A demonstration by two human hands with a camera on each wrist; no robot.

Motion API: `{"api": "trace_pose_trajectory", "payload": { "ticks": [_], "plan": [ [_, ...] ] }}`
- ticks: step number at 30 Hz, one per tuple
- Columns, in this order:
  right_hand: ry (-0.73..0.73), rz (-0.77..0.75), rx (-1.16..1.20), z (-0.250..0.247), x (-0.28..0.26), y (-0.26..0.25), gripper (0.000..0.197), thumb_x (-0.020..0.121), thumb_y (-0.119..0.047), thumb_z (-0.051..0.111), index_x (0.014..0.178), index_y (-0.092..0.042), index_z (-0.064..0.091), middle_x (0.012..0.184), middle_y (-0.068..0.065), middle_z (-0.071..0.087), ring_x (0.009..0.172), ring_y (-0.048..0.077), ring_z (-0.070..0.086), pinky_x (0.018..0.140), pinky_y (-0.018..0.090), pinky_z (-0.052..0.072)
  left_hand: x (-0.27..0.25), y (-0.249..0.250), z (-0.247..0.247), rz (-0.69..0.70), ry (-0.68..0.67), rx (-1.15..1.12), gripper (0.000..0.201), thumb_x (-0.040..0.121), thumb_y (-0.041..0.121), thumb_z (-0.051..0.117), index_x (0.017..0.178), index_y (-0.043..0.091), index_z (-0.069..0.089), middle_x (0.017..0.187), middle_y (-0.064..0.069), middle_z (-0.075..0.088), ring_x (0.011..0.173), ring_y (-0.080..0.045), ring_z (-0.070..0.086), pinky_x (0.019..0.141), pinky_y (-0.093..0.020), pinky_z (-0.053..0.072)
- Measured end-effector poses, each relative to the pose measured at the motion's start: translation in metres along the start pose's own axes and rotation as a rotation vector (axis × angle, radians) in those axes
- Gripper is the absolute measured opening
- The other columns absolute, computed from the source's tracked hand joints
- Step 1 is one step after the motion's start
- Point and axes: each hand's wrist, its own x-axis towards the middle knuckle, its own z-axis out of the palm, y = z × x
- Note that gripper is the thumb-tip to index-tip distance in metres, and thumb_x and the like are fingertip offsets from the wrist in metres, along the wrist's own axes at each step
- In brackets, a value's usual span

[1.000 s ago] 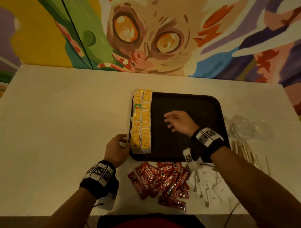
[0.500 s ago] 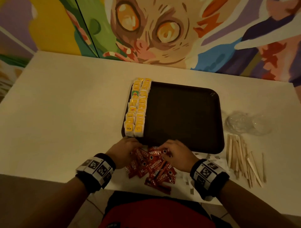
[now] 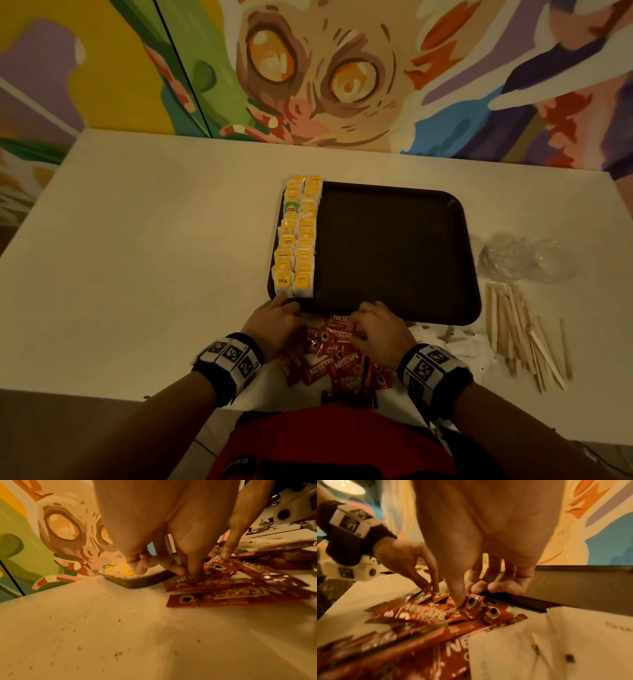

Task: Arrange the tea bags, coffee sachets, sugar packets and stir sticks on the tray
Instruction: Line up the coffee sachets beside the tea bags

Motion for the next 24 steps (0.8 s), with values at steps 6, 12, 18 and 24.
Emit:
{"api": "trace_pose_trajectory", "payload": {
  "ticks": [6,12,18,24],
  "plan": [
    [0.066,0.076,0.244,-0.010,0.002,0.009,0.007,0.091,-0.030,0.066,0.096,-0.028,0.063,0.098,-0.013,0.058,0.096,0.006,0.056,0.083,0.026,0.050,-0.003,-0.011,-0.006,0.003,0.058,-0.191,0.030,0.094,0.034,0.056,0.123,0.026,0.061,0.125,0.005,0.052,0.123,-0.018,0.035,0.104,-0.036,0.039],
    [0.224,0.098,0.563,-0.035,0.016,0.021,0.008,0.089,-0.021,0.071,0.090,-0.028,0.067,0.089,-0.012,0.068,0.086,-0.001,0.063,0.073,0.011,0.045,0.000,-0.015,-0.041,-0.100,0.140,-0.747,0.007,0.099,0.025,0.049,0.093,0.027,0.053,0.093,0.007,0.063,0.083,-0.005,0.059,0.073,-0.023,0.050],
    [0.302,0.174,0.802,-0.072,0.061,0.036,0.022,0.096,-0.006,0.057,0.097,-0.025,0.069,0.092,0.002,0.068,0.079,0.013,0.067,0.071,0.023,0.056,0.030,-0.026,-0.073,-0.263,0.382,-1.085,0.011,0.100,0.015,0.048,0.098,0.019,0.057,0.083,-0.003,0.063,0.058,-0.011,0.059,0.052,-0.021,0.048],
    [0.368,0.276,0.872,-0.111,0.123,0.053,0.029,0.097,-0.003,0.050,0.104,-0.025,0.068,0.089,-0.004,0.067,0.087,0.012,0.072,0.087,0.031,0.057,0.064,-0.042,-0.097,-0.350,0.442,-1.035,0.023,0.097,0.016,0.054,0.119,0.021,0.058,0.108,-0.001,0.053,0.070,-0.013,0.061,0.055,-0.021,0.048]
  ]
}}
